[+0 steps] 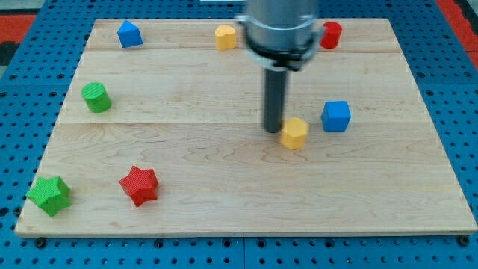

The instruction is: Place the yellow hexagon towards bottom right corner

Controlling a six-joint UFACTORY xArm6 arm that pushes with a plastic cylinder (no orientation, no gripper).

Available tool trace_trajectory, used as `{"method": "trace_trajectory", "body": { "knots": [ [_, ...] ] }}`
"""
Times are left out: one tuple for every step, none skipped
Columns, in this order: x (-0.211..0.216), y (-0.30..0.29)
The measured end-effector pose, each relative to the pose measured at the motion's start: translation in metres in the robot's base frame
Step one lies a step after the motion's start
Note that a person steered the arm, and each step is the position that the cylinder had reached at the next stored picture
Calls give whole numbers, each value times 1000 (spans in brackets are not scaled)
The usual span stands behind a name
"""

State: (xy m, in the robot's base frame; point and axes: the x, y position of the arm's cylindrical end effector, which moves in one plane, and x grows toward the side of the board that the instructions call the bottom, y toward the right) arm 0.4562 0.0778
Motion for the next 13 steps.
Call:
{"method": "trace_trajectory", "body": {
  "knots": [
    [45,85],
    [94,116],
    [82,115],
    [52,181],
    [80,246],
    [109,187],
    [109,142],
    [155,148],
    [163,112],
    [157,-31],
    [154,-161],
    [149,-263],
    [110,-271]
  ]
}}
